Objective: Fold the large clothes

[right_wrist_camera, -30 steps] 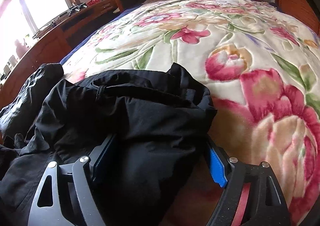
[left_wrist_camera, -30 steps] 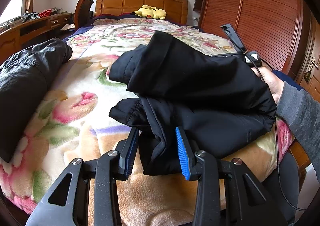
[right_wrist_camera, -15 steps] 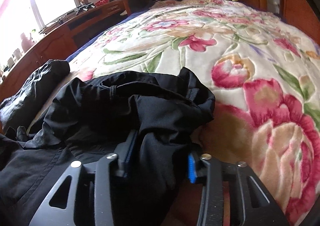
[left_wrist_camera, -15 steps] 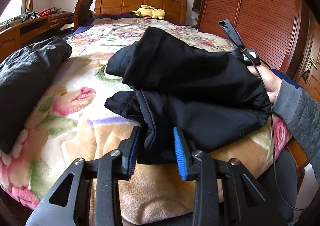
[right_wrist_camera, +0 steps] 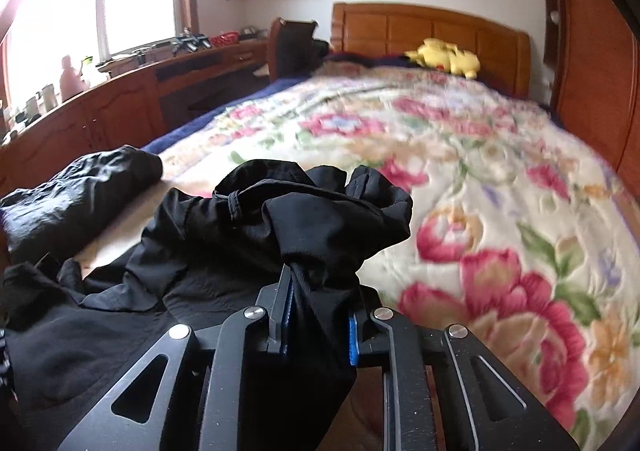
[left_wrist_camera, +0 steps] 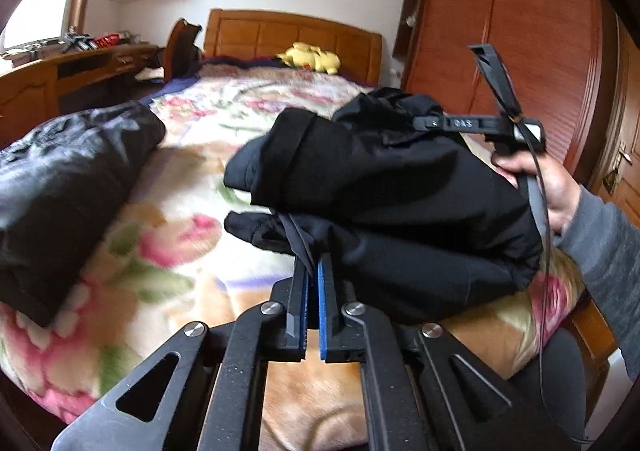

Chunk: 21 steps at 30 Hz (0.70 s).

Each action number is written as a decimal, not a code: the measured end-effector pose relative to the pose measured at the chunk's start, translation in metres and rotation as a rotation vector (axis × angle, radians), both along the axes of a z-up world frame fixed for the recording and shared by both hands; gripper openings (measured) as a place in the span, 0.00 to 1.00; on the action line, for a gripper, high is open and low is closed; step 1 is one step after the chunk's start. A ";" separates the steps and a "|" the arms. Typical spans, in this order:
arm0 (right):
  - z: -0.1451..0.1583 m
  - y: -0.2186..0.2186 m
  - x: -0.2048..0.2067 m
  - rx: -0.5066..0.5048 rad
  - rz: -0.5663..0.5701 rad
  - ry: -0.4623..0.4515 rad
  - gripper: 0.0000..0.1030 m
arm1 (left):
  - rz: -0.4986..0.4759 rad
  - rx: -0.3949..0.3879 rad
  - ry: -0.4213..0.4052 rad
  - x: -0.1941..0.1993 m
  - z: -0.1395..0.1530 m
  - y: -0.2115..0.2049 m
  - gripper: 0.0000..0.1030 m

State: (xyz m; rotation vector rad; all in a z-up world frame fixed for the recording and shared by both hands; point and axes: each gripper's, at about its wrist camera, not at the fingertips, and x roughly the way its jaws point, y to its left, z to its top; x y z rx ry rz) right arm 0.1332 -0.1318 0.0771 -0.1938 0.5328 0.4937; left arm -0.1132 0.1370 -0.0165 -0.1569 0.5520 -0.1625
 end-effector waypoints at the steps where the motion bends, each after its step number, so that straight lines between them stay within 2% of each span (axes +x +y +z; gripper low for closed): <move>1: 0.004 0.003 -0.003 -0.006 0.005 -0.012 0.19 | 0.008 -0.002 -0.018 0.000 0.005 0.005 0.03; 8: 0.029 0.041 -0.020 -0.065 0.040 -0.092 0.18 | 0.048 0.048 -0.095 0.009 0.036 0.040 0.03; 14: 0.059 0.090 -0.021 -0.081 0.067 -0.147 0.18 | 0.113 0.097 -0.175 0.015 0.071 0.089 0.03; 19: 0.081 0.151 -0.023 -0.084 0.120 -0.182 0.18 | 0.208 0.147 -0.213 0.011 0.088 0.143 0.03; 21: 0.084 0.180 -0.025 -0.080 0.148 -0.183 0.18 | 0.286 0.172 -0.216 0.007 0.092 0.173 0.03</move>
